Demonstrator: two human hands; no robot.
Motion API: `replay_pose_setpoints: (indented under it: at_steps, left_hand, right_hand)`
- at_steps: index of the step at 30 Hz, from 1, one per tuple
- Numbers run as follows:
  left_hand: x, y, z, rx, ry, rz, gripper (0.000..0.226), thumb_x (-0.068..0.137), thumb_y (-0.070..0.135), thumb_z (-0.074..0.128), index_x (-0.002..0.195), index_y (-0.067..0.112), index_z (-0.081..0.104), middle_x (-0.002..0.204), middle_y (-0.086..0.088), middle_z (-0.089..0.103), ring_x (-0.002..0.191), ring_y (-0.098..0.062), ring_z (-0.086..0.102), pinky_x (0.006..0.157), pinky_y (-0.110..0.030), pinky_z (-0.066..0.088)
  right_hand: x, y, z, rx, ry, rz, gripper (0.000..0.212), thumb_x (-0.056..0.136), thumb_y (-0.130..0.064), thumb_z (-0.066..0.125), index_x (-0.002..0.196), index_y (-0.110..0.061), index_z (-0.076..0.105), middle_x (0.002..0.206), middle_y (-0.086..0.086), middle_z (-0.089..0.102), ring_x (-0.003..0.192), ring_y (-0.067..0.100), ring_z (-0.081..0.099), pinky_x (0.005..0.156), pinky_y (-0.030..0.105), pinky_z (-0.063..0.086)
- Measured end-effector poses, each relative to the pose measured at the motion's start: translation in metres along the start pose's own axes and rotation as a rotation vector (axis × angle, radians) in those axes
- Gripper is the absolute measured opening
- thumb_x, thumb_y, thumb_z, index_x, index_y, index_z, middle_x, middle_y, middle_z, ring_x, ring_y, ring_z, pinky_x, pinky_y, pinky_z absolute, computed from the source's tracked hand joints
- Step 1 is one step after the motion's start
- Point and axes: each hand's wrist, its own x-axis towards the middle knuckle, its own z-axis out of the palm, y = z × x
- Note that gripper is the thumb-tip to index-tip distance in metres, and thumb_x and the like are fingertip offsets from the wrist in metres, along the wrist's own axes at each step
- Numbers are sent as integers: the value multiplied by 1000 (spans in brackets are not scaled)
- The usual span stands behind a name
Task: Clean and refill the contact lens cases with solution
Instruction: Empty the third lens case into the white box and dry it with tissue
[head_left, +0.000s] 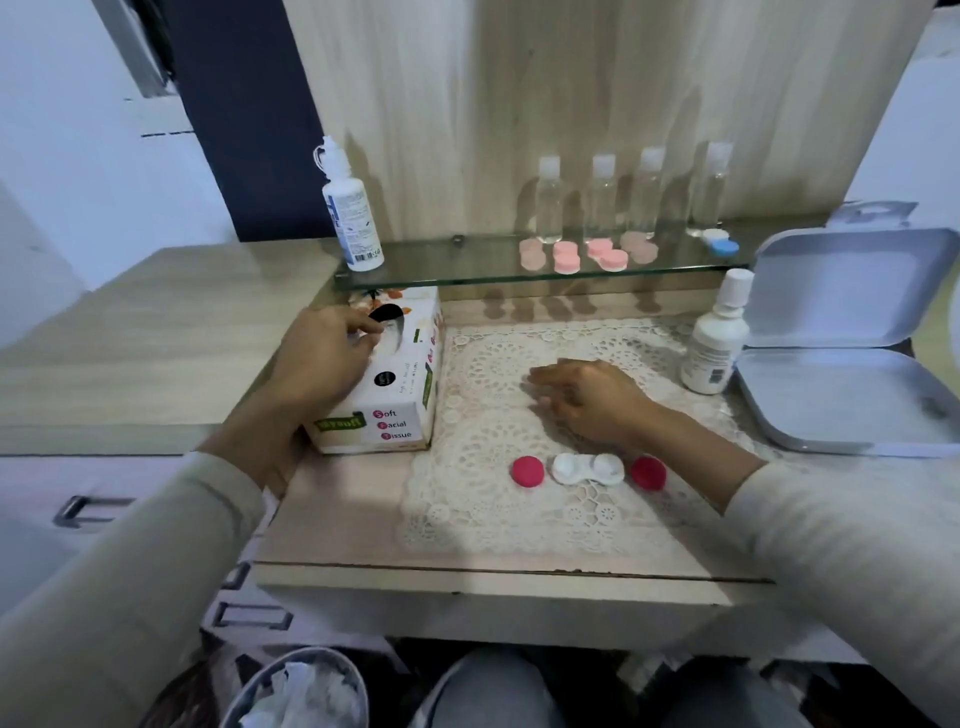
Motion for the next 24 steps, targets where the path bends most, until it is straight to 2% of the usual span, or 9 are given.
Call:
replay_pose_setpoints:
  at_steps: [2, 4, 6, 9, 13, 18, 21, 24]
  left_hand:
    - [15, -12, 1, 90, -98, 2, 23, 85, 23, 63, 106, 19, 70, 114, -9, 66, 103, -27, 58, 87, -33, 43]
    - [26, -20, 4, 210, -196, 60, 27, 82, 30, 66, 108, 22, 68, 121, -5, 62, 112, -25, 50, 91, -35, 41]
    - [33, -24, 9, 293, -239, 133, 30, 82, 35, 66, 110, 25, 67, 138, 0, 48, 127, -25, 33, 101, -39, 34]
    - [36, -25, 19, 326, -294, 139, 26, 86, 37, 59, 110, 30, 67, 150, 0, 30, 137, -27, 15, 110, -44, 23]
    - [39, -26, 27, 309, -381, 126, 22, 89, 33, 55, 107, 34, 68, 153, 1, 24, 137, -29, 16, 111, -45, 20]
    - [37, -23, 29, 260, -336, 94, 17, 87, 18, 60, 96, 25, 72, 149, -1, 31, 133, -29, 20, 107, -45, 27]
    - [38, -24, 31, 277, -345, 93, 26, 85, 21, 62, 110, 25, 67, 150, -2, 29, 133, -29, 19, 108, -45, 27]
    - [43, -28, 34, 380, -398, 82, 42, 85, 34, 60, 127, 30, 54, 155, -4, 14, 140, -30, 7, 113, -48, 18]
  right_hand:
    - [5, 6, 3, -7, -18, -11, 35, 90, -22, 52, 125, -26, 56, 130, -1, 56, 116, 23, 52, 93, 41, 45]
    - [8, 11, 7, -9, -23, -25, 34, 90, -24, 53, 124, -25, 57, 127, 2, 57, 113, 25, 54, 91, 42, 46]
    - [9, 15, 10, -11, -25, -38, 37, 91, -26, 54, 127, -25, 55, 132, 0, 55, 119, 24, 50, 94, 42, 45]
    - [10, 18, 13, 6, -18, -52, 39, 90, -26, 55, 129, -25, 53, 134, -3, 53, 123, 22, 48, 95, 42, 44]
    - [9, 17, 13, 24, 2, -61, 40, 91, -25, 56, 130, -24, 52, 136, -9, 50, 126, 17, 44, 98, 39, 43]
    - [8, 17, 13, 33, 8, -73, 40, 91, -25, 55, 131, -24, 52, 138, -15, 45, 133, 14, 36, 103, 40, 39]
    - [7, 17, 13, 44, 15, -72, 40, 91, -23, 56, 131, -22, 52, 138, -14, 45, 131, 14, 38, 103, 37, 39]
    - [8, 17, 15, 53, 16, -65, 40, 91, -24, 56, 131, -23, 51, 139, -14, 44, 134, 14, 34, 105, 39, 37]
